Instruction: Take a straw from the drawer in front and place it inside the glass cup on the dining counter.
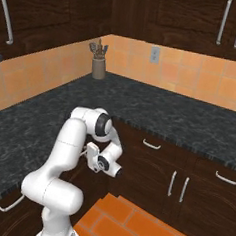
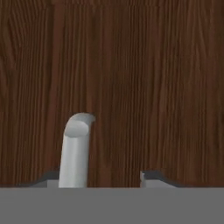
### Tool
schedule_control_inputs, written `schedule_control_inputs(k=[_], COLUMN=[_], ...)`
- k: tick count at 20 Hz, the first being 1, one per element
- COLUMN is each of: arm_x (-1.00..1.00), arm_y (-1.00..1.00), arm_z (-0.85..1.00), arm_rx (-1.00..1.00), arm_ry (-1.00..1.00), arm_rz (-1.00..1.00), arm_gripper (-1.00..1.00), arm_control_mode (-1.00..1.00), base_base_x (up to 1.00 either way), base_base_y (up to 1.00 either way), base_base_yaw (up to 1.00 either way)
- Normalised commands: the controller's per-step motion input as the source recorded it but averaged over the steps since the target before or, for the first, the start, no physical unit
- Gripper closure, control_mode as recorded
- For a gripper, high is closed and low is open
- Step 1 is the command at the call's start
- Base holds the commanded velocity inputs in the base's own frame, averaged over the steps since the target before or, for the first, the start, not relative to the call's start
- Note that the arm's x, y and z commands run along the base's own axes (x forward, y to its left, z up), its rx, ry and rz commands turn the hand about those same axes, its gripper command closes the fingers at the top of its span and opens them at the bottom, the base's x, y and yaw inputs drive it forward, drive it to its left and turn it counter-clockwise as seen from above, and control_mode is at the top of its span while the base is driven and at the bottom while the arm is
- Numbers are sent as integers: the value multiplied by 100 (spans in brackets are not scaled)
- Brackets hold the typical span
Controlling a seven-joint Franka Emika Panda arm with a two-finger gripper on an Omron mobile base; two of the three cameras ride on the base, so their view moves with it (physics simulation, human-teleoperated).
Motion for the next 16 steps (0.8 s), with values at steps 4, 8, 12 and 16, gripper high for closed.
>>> schedule_control_inputs(k=[4, 8, 12, 16], arm_x=[-47, -52, -51, -52], arm_y=[-51, -89, -100, -100], arm_z=[0, 0, 0, 0], arm_rx=[-10, -8, -6, -4], arm_ry=[-11, -5, -1, 0], arm_rz=[0, 0, 0, 0], arm_gripper=[100, 100, 100, 100], arm_control_mode=[-100, -100, -100, -100], base_base_x=[0, 0, 0, 0], base_base_y=[0, 0, 0, 0], base_base_yaw=[0, 0, 0, 0])
